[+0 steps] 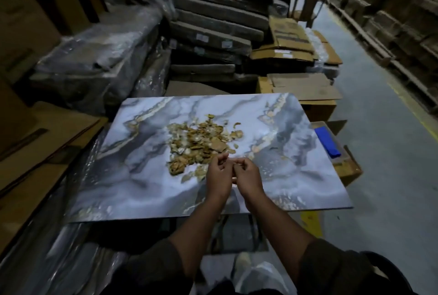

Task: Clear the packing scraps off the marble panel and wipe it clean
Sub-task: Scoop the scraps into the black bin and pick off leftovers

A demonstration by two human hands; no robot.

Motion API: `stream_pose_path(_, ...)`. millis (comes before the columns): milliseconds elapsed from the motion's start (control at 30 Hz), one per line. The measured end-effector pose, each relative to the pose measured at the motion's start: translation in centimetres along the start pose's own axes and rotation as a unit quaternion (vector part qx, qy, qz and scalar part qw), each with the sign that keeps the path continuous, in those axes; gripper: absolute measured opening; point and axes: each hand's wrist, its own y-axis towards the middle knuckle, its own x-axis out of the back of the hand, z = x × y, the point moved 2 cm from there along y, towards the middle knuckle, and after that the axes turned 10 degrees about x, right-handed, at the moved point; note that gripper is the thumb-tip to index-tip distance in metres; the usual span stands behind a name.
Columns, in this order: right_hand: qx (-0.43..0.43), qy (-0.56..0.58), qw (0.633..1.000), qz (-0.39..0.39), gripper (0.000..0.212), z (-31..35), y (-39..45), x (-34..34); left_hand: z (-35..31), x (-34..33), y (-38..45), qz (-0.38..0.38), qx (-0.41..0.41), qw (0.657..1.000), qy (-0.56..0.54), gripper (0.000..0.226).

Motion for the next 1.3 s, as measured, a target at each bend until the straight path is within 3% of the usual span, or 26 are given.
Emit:
stream_pose_path(133,0.013,-0.019,0.999,0.026,0.009,-0.1,2.1,-4.0,0.1,3.6,2.7,-0.041,0.009,0.999,-0.009,0.016)
stream_pose_path(300,0.072,-0.113,0.989,0.054,0.010,-1.1,6.2,-7.1,0.6,7.8,7.6,-0.087,0.016,0.996,0.028,0.027)
stream_pose_path(500,0.166,-0.296,0.936,0.093,0.032,-3.4,10.6,-8.6,1.9,11.1,12.8,-0.135,0.029,0.983,0.125,0.026)
stream_pose_path(700,0.218,-0.437,0.861,0.140,0.082,-5.5,14.5,-8.8,3.1,12.5,14.8,-0.161,0.024,0.918,0.361,0.078)
stream_pose_path(800,0.220,-0.471,0.833,0.190,0.098,-7.1,16.1,-8.9,4.3,12.9,15.7,-0.151,0.061,0.902,0.399,0.100)
stream_pose_path(867,0.208,-0.486,0.818,0.227,0.102,-8.0,16.7,-9.1,4.9,12.6,16.5,-0.139,0.077,0.904,0.396,0.103)
stream_pose_path(933,0.207,-0.484,0.814,0.245,0.097,-8.7,16.9,-9.4,5.2,12.0,17.3,-0.122,0.071,0.903,0.406,0.095)
stream_pose_path(1100,0.258,-0.425,0.843,0.205,0.064,-9.4,16.5,-9.7,5.5,10.5,18.5,-0.073,0.049,0.911,0.403,0.075)
stream_pose_path(1300,0.271,-0.342,0.886,0.156,0.051,-8.4,16.5,-9.9,5.9,10.3,18.6,-0.048,0.008,0.923,0.381,0.059)
